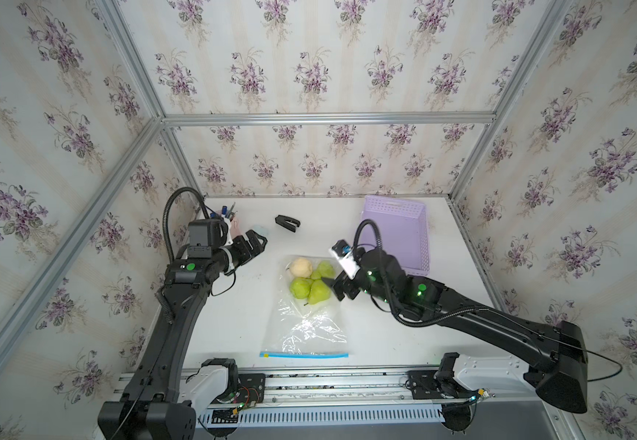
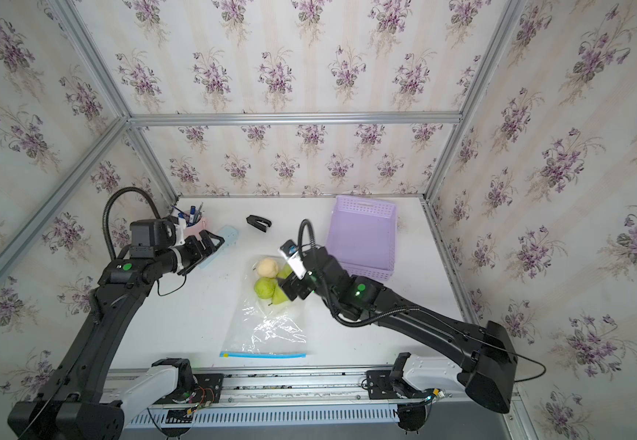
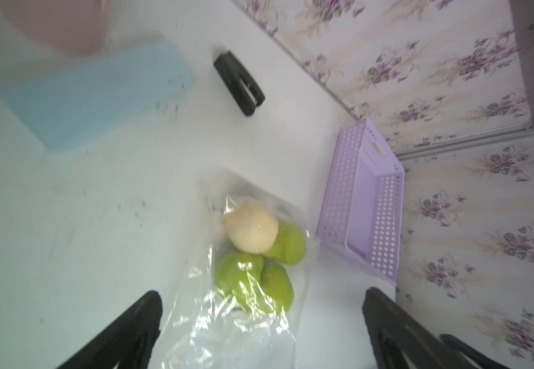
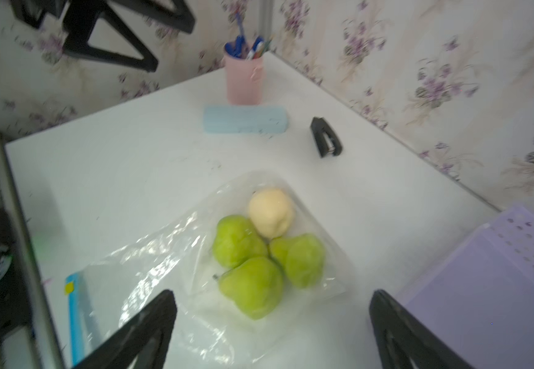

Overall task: Open the zip-top bag and take out the pear
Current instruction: Pick up the zipper food storage bag at the center of the board.

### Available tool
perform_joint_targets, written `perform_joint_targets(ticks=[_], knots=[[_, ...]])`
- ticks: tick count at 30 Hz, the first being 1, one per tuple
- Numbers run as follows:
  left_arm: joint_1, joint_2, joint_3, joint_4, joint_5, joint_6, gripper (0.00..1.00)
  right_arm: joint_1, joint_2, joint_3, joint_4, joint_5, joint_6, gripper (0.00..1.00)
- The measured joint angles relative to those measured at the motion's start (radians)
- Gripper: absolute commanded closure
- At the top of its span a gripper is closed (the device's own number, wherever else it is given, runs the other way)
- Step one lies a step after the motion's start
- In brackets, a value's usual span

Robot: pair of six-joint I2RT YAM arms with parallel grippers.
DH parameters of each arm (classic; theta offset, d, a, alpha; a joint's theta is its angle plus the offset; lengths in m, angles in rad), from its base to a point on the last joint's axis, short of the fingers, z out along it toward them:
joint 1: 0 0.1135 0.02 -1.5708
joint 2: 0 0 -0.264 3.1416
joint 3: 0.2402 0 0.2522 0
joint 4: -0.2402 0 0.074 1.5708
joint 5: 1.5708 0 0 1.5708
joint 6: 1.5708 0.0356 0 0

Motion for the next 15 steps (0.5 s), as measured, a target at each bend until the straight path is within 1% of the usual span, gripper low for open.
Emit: perform_joint_targets(ticks=[2,4,7,10,15], knots=[[-0.017,-0.027,-0.058,-0.061,0.047,-0.059,0.0,0.137,0.062,0.032,-0.091,0.024,0.011,0.08],[-0.025,-0.045,-0.109,-0.1,0.085,-0.106,0.0,0.238,0.126,0.063,-0.176,0.061,0.041,0.11],[-0.04,-0.072,-0.146,-0.13,0.105,-0.157,0.0,0.346,0.2,0.08,-0.273,0.124,0.081,0.11],[-0.056,-0.085,-0.15,-0.143,0.114,-0.167,0.0,0.412,0.249,0.081,-0.32,0.166,0.094,0.12],[-0.07,-0.122,-0.174,-0.161,0.112,-0.18,0.0,0.466,0.309,0.071,-0.358,0.232,0.101,0.14]])
